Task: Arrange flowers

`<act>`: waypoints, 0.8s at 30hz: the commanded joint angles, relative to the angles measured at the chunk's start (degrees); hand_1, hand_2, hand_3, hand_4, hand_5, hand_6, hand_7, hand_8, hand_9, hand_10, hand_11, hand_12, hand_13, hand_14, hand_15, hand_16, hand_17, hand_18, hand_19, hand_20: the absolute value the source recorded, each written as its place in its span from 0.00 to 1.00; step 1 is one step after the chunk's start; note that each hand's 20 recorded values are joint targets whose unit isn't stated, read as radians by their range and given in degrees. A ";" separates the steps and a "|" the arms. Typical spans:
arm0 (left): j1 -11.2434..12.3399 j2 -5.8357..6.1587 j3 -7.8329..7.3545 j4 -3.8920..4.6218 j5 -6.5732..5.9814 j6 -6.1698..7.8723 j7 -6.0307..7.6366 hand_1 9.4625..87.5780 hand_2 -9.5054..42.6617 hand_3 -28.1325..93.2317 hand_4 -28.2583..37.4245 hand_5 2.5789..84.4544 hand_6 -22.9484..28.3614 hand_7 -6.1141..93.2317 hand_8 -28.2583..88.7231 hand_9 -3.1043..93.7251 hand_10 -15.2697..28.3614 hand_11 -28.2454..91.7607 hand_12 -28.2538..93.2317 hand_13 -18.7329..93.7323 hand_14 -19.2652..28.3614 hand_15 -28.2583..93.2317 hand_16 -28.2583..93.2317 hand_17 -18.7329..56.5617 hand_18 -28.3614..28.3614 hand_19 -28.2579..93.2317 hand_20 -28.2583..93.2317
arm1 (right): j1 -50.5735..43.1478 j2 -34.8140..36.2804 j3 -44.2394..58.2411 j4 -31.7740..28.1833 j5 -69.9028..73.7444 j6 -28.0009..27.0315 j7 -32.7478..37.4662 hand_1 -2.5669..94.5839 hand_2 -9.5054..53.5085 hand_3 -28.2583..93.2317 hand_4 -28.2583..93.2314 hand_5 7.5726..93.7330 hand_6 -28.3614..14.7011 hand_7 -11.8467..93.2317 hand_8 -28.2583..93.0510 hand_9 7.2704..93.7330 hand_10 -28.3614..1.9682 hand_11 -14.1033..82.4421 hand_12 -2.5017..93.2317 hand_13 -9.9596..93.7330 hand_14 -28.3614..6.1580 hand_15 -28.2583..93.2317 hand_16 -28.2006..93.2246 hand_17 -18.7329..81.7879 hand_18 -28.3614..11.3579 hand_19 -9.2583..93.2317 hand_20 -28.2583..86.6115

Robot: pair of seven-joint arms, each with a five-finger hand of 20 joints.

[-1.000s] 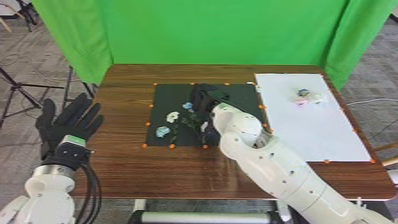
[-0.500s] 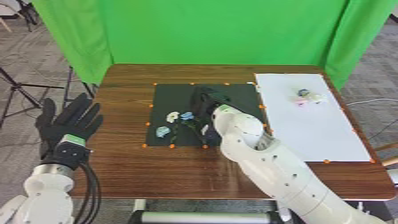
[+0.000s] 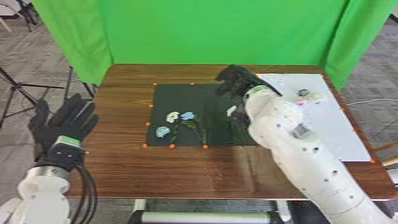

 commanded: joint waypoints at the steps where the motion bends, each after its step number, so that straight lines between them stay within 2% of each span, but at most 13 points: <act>1: 2.45 0.22 -0.41 -1.15 -1.32 0.28 3.23 0.18 0.45 0.81 0.00 0.47 0.61 0.23 0.16 0.35 0.66 0.42 0.31 0.34 0.68 0.52 0.15 0.17 0.69 0.48 0.29 | 1.54 15.56 6.04 5.94 -0.30 -1.17 4.55 0.46 0.00 0.88 0.01 0.45 0.47 0.25 0.14 0.42 0.34 0.24 0.16 0.69 0.44 0.80 0.43 0.53 0.13 0.94 0.58; 3: 3.17 0.16 -0.63 -1.47 -1.68 0.39 3.75 0.18 0.45 0.81 0.00 0.47 0.61 0.23 0.16 0.35 0.66 0.42 0.31 0.34 0.68 0.52 0.15 0.17 0.69 0.48 0.29 | 1.40 16.88 6.56 6.73 0.63 -0.86 5.31 0.46 0.00 0.88 0.01 0.45 0.46 0.25 0.14 0.41 0.32 0.24 0.16 0.68 0.43 0.80 0.43 0.53 0.13 0.94 0.58; 5: 3.44 0.14 -0.75 -1.15 -1.82 -1.07 4.11 0.18 0.45 0.81 0.00 0.47 0.61 0.23 0.16 0.35 0.66 0.42 0.31 0.35 0.68 0.52 0.15 0.17 0.69 0.48 0.29 | 1.69 18.14 6.64 7.62 1.66 -1.41 5.29 0.46 0.00 0.89 0.01 0.44 0.46 0.25 0.14 0.40 0.29 0.24 0.16 0.68 0.43 0.79 0.42 0.53 0.13 0.94 0.58; 6: 3.66 0.10 -0.83 -1.24 -2.07 -1.26 4.22 0.18 0.45 0.81 0.00 0.47 0.61 0.23 0.16 0.35 0.66 0.42 0.31 0.35 0.68 0.52 0.15 0.17 0.69 0.47 0.29 | 1.90 18.57 6.38 8.08 1.64 -2.30 5.45 0.46 0.00 0.88 0.01 0.44 0.46 0.25 0.14 0.40 0.29 0.24 0.16 0.68 0.43 0.80 0.42 0.53 0.13 0.94 0.58; 8: 3.81 0.07 -0.82 -1.42 -2.05 -0.61 4.40 0.18 0.44 0.81 0.00 0.47 0.61 0.23 0.16 0.35 0.66 0.42 0.31 0.35 0.68 0.52 0.15 0.17 0.69 0.47 0.29 | 2.20 18.96 6.33 9.14 1.77 -4.64 5.00 0.46 0.00 0.88 0.01 0.44 0.46 0.24 0.14 0.40 0.29 0.24 0.16 0.68 0.43 0.80 0.42 0.53 0.13 0.94 0.58; 9: 3.62 0.11 -0.74 -1.23 -2.28 -0.60 4.50 0.18 0.44 0.81 0.00 0.47 0.60 0.23 0.16 0.35 0.66 0.42 0.31 0.35 0.68 0.52 0.15 0.17 0.69 0.47 0.29 | 2.62 18.94 5.91 9.69 2.29 -5.02 5.34 0.46 0.00 0.88 0.01 0.43 0.46 0.24 0.14 0.40 0.30 0.24 0.16 0.68 0.43 0.80 0.42 0.53 0.13 0.94 0.58; 10: 3.84 0.10 -0.84 -1.39 -2.21 -0.59 4.43 0.18 0.44 0.81 0.00 0.47 0.60 0.23 0.16 0.35 0.66 0.42 0.31 0.35 0.68 0.52 0.15 0.17 0.69 0.47 0.29 | 2.65 18.86 5.87 10.09 2.61 -5.26 5.41 0.46 0.00 0.88 0.00 0.43 0.46 0.24 0.14 0.39 0.31 0.24 0.16 0.68 0.44 0.80 0.42 0.53 0.13 0.94 0.58; 16: 2.59 0.04 0.26 -0.94 -1.67 -0.92 3.49 0.17 0.44 0.81 0.00 0.46 0.60 0.23 0.16 0.35 0.66 0.42 0.31 0.35 0.68 0.52 0.15 0.17 0.69 0.47 0.29 | 1.81 19.04 5.85 9.99 1.62 -7.34 5.66 0.50 0.00 0.89 0.00 0.47 0.48 0.25 0.14 0.43 0.38 0.26 0.15 0.69 0.45 0.79 0.42 0.53 0.13 0.94 0.58; 24: 2.82 0.09 -0.11 -1.05 -1.44 -0.64 2.93 0.18 0.44 0.81 0.00 0.46 0.60 0.23 0.16 0.35 0.66 0.42 0.31 0.35 0.68 0.52 0.15 0.17 0.69 0.47 0.29 | -0.97 19.77 6.47 8.27 1.47 -7.40 5.74 0.53 0.00 0.87 0.00 0.54 0.52 0.28 0.13 0.50 0.43 0.28 0.16 0.70 0.48 0.77 0.46 0.53 0.13 0.94 0.59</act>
